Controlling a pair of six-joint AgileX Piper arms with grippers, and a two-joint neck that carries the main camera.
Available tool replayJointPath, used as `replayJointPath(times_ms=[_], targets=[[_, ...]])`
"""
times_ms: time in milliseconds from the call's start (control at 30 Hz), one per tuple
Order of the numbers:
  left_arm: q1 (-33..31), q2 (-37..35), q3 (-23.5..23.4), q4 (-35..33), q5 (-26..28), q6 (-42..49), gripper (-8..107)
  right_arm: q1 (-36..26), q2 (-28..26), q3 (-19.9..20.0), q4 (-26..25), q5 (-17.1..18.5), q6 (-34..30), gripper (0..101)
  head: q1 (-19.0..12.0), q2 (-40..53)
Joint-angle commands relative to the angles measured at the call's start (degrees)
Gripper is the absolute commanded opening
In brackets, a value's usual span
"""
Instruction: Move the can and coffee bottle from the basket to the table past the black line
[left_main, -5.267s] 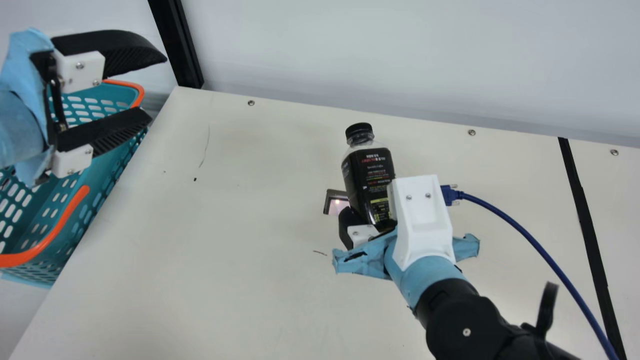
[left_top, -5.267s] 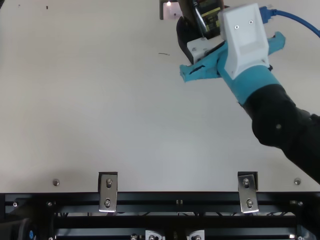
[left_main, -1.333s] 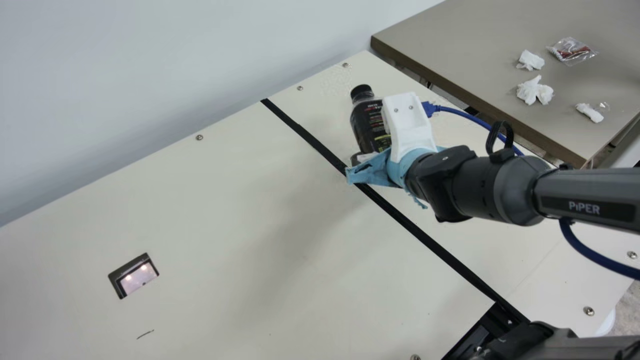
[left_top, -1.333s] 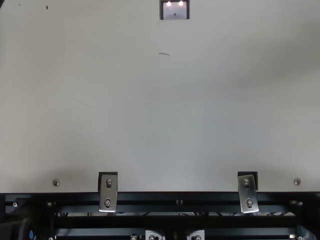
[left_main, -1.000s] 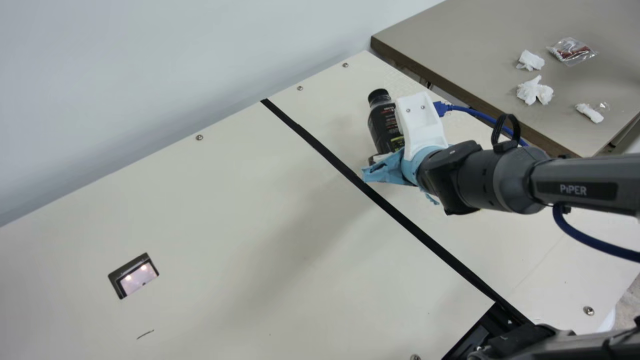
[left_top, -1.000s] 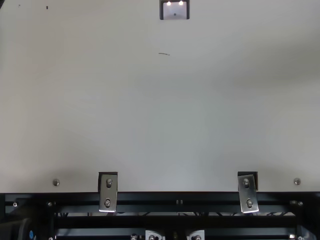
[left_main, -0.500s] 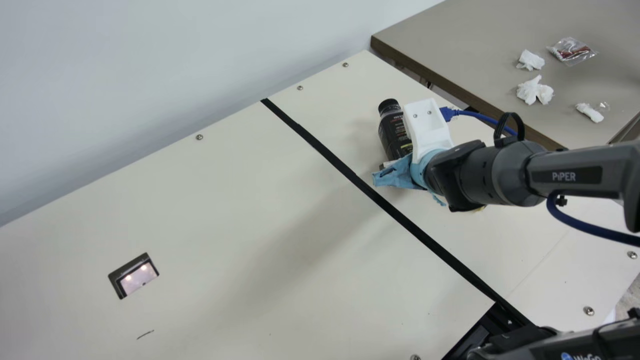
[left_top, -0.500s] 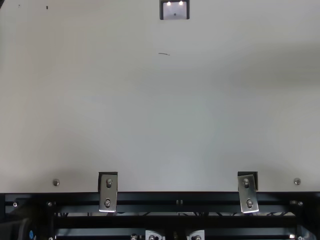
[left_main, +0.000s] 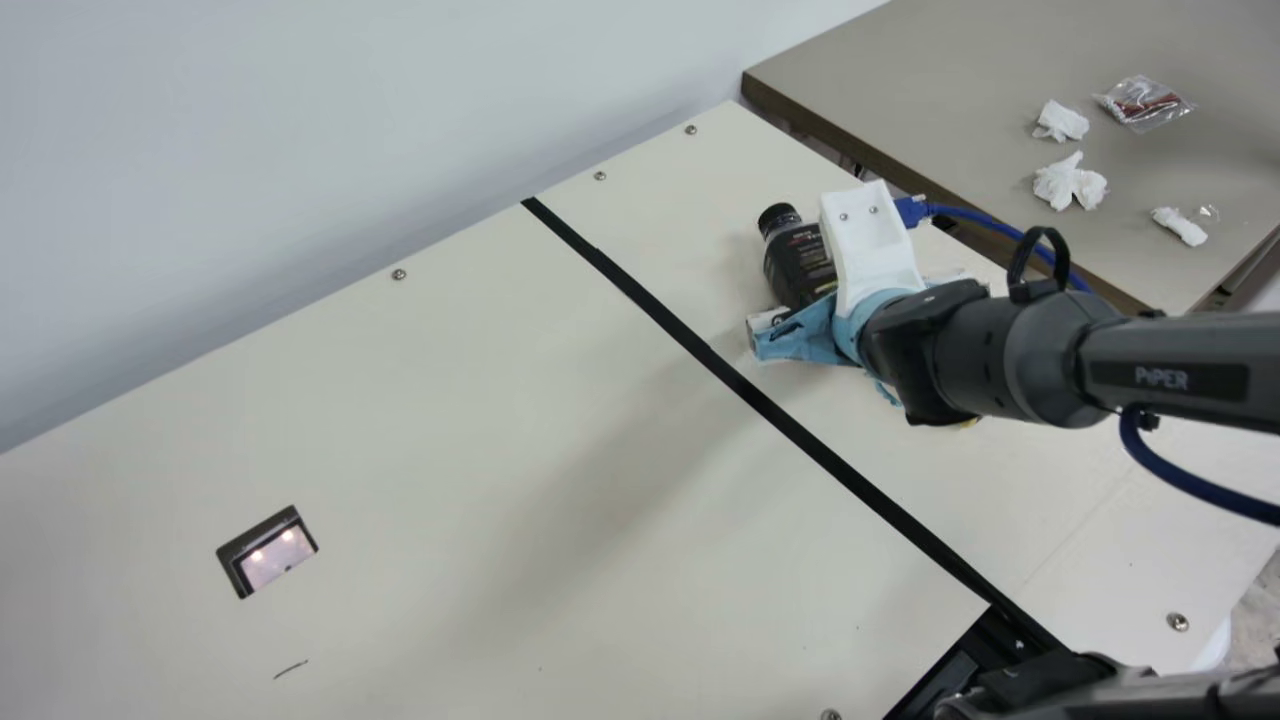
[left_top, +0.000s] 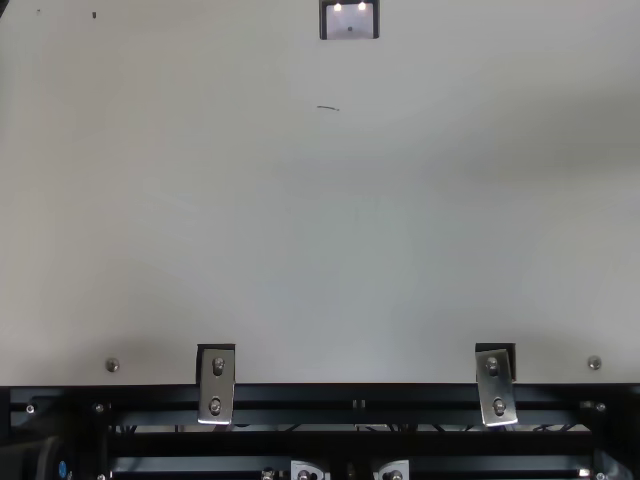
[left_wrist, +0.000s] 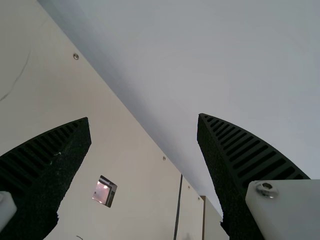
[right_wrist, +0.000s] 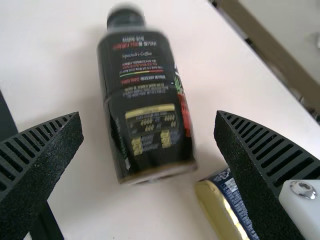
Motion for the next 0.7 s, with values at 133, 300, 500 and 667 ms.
replayJointPath(times_ms=[133, 300, 500, 667], targets=[[0.0, 0.0, 0.0, 0.0, 0.0, 0.0, 90, 2.7, -5.7, -1.2, 5.3, 0.0, -5.5, 101, -0.9, -0.6], [0.0, 0.0, 0.0, 0.0, 0.0, 0.0, 90, 6.3, -9.4, -2.7, 12.1, 0.0, -11.4, 101, -0.9, -0.6], [0.0, 0.0, 0.0, 0.0, 0.0, 0.0, 90, 12.9, -13.0, -4.8, 23.2, -1.5, -20.1, 101, -0.9, -0.6], [0.0, 0.0, 0.0, 0.0, 0.0, 0.0, 90, 19.1, -14.4, -5.2, 25.4, -3.1, -19.5, 101, -0.9, -0.6]])
